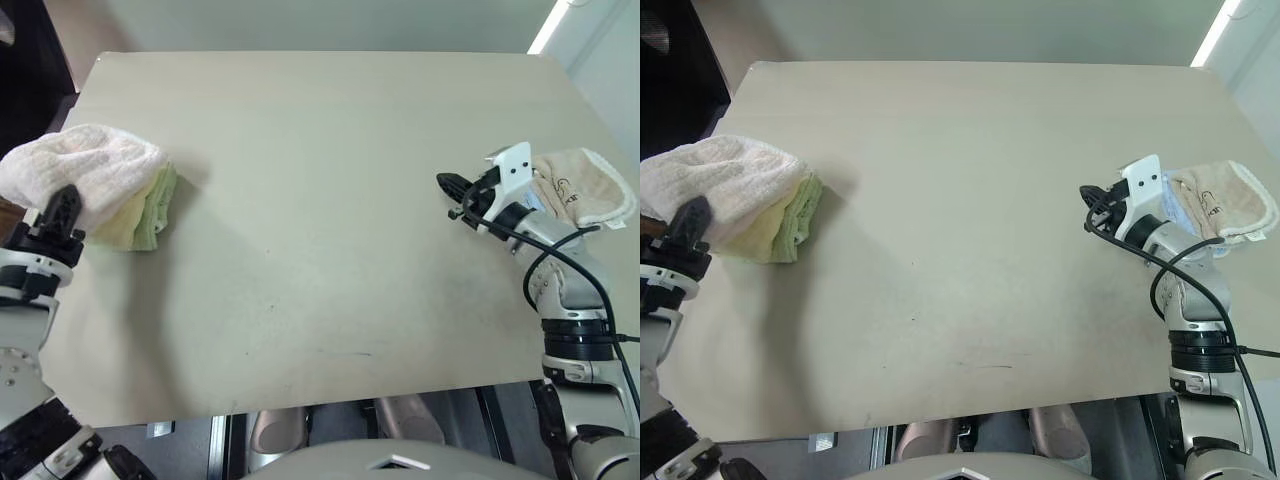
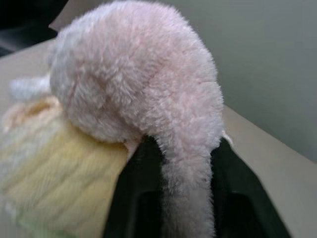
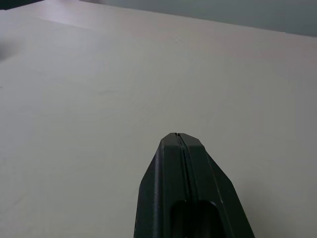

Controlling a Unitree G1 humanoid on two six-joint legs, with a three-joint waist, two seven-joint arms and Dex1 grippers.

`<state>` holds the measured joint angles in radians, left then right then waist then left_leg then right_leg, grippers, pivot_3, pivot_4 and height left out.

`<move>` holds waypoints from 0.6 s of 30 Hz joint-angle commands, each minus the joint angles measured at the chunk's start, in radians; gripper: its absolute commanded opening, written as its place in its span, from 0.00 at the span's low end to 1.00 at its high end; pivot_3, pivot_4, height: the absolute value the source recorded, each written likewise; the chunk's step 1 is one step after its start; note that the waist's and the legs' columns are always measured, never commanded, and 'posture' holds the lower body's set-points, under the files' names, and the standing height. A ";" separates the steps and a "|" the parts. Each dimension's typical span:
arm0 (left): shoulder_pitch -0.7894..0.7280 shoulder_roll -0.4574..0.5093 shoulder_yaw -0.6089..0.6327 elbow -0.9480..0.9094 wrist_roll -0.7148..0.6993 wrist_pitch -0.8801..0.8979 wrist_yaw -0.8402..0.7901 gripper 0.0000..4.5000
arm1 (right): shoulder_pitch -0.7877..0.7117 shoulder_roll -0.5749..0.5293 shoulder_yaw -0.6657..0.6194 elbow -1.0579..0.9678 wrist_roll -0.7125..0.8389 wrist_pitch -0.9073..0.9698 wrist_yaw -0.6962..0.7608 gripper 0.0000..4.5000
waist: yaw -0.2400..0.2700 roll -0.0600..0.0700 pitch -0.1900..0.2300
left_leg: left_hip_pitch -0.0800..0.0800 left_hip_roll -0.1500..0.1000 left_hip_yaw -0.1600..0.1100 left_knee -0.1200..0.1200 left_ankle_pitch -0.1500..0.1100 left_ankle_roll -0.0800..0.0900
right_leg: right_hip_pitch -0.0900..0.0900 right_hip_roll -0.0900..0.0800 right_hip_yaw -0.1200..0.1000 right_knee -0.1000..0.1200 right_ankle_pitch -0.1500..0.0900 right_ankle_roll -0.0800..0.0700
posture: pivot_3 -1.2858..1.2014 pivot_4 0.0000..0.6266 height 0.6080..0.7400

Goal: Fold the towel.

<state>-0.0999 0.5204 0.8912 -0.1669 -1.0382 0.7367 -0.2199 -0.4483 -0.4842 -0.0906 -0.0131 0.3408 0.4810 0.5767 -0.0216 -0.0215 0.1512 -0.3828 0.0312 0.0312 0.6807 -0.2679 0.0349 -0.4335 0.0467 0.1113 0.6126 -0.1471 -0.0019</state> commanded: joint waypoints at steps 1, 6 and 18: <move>0.030 -0.004 0.039 -0.061 -0.065 -0.029 -0.018 0.60 | -0.016 -0.007 -0.004 -0.016 -0.003 -0.023 0.014 0.00 | -0.001 0.000 0.000 | 0.000 0.000 0.000 0.000 0.000 0.000 | 0.000 0.000 0.000 0.000 0.000 0.000 | 0.52 0.24 1.00; 0.128 -0.020 0.053 -0.053 -0.114 -0.040 -0.060 0.97 | -0.001 0.001 -0.001 -0.036 -0.001 -0.018 0.009 0.00 | -0.004 0.000 0.000 | 0.000 0.000 0.000 -0.001 0.000 0.000 | -0.001 0.000 0.000 0.001 0.001 0.000 | 0.52 0.24 1.00; 0.321 0.038 -0.375 -0.263 0.098 -0.050 -0.266 0.99 | 0.058 -0.011 0.036 -0.090 -0.026 -0.013 0.013 0.00 | 0.005 0.000 0.000 | 0.000 0.000 0.000 0.001 -0.001 0.001 | 0.000 0.000 0.000 -0.001 0.000 0.001 | 0.52 0.24 1.00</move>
<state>0.2658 0.5557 0.5569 -0.3938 -0.9865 0.7384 -0.4856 -0.3950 -0.4843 -0.0569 -0.0582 0.3241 0.4811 0.5810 -0.0165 -0.0212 0.1512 -0.3827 0.0311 0.0310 0.6815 -0.2687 0.0360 -0.4331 0.0468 0.1115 0.6116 -0.1473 -0.0017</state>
